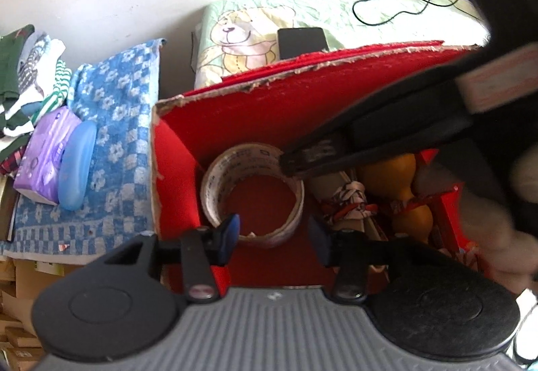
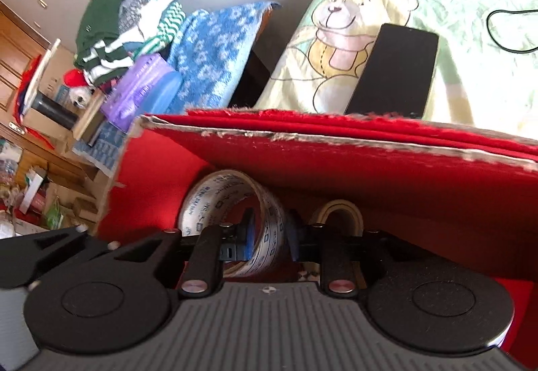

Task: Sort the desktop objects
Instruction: 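Lower the tape roll into the red box and open the right gripper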

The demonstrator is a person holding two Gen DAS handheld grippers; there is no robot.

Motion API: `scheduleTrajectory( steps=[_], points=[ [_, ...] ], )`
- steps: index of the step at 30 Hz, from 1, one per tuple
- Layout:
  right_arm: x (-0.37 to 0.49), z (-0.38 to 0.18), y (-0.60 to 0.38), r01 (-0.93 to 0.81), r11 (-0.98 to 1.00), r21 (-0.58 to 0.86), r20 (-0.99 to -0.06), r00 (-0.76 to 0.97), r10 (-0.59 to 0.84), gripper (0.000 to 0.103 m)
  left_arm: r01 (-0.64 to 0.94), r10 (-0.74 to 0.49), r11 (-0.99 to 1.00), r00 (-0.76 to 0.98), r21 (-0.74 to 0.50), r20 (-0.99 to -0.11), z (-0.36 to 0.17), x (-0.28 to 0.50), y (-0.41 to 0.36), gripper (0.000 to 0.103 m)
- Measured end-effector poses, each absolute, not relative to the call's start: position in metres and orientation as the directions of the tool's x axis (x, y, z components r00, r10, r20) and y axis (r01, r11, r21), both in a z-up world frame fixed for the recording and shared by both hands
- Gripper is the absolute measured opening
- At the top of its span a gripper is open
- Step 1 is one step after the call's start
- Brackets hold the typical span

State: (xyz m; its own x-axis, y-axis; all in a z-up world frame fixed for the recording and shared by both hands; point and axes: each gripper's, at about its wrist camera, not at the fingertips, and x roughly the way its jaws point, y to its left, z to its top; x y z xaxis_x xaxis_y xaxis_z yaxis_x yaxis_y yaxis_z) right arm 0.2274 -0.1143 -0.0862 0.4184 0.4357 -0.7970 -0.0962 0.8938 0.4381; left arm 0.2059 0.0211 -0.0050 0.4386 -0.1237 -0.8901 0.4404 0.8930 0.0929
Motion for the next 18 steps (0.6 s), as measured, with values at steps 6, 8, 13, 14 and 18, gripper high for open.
scheduleTrajectory(
  steps=[6, 8, 13, 14, 18],
  points=[
    [0.208, -0.076, -0.125, -0.059, 0.9, 0.431, -0.799, 0.438, 0.411, 0.023, 0.432, -0.106, 0.895, 0.449, 0.112, -0.887, -0.009, 0.209, 0.017, 0.054],
    [0.202, -0.074, -0.124, -0.055, 0.911, 0.41, -0.807, 0.443, 0.39, 0.023, 0.431, -0.103, 0.895, 0.451, 0.116, -0.886, -0.01, 0.208, 0.017, 0.055],
    [0.183, -0.07, -0.121, -0.054, 0.94, 0.338, -0.815, 0.482, 0.321, 0.024, 0.429, -0.102, 0.896, 0.457, 0.118, -0.883, -0.01, 0.205, 0.017, 0.059],
    [0.18, -0.07, -0.12, -0.049, 0.941, 0.334, -0.813, 0.49, 0.314, 0.025, 0.428, -0.101, 0.896, 0.458, 0.119, -0.883, -0.01, 0.205, 0.016, 0.059],
    [0.173, -0.077, -0.12, -0.013, 0.966, 0.259, -0.813, 0.538, 0.225, 0.025, 0.429, -0.104, 0.895, 0.465, 0.12, -0.879, -0.011, 0.204, 0.014, 0.066]
  ],
)
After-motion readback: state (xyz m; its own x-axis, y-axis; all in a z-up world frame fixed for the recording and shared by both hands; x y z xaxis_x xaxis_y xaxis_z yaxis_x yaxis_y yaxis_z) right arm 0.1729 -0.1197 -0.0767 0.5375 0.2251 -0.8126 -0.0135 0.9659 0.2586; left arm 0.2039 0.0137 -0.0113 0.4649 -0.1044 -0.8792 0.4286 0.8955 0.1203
